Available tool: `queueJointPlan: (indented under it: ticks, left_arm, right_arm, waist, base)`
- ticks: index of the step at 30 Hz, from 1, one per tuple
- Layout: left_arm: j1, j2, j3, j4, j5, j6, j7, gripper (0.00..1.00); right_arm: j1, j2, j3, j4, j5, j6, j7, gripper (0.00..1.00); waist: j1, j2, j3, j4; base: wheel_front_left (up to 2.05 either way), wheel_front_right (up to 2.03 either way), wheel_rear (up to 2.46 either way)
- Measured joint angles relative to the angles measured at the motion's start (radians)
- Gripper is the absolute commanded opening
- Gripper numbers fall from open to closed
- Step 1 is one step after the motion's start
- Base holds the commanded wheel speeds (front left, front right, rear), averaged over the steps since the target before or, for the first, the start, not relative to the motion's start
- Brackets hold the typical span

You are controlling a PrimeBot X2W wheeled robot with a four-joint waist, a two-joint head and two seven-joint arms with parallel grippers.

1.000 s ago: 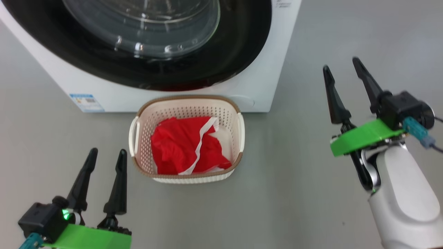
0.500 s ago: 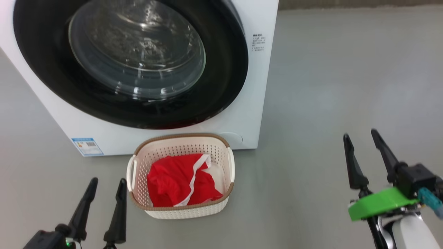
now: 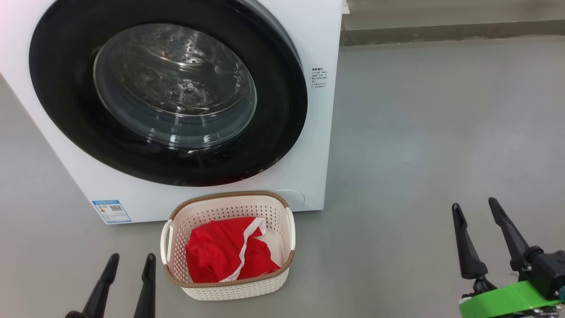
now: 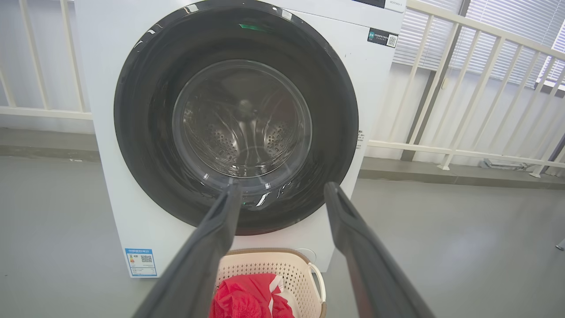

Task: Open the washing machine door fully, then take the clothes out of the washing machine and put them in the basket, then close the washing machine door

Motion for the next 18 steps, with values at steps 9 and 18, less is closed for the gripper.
queueJointPlan:
  ticks: [9, 18]
  left_arm:
    - [0.016, 0.010, 0.005, -0.015, 0.000, 0.003, 0.000, 1.00]
    - [0.016, 0.012, 0.001, -0.016, 0.002, 0.003, 0.000, 0.00]
  right_arm:
    - [0.054, 0.002, -0.016, -0.051, 0.007, 0.000, 0.019, 1.00]
    - [0.055, 0.004, -0.023, -0.046, 0.009, -0.002, 0.018, 0.00]
  waist:
    - [0.0000, 0.0000, -0.002, -0.007]
    - [0.0000, 0.0000, 0.002, -0.007]
  base:
    - [0.00, 0.00, 0.00]
    - [0.00, 0.00, 0.00]
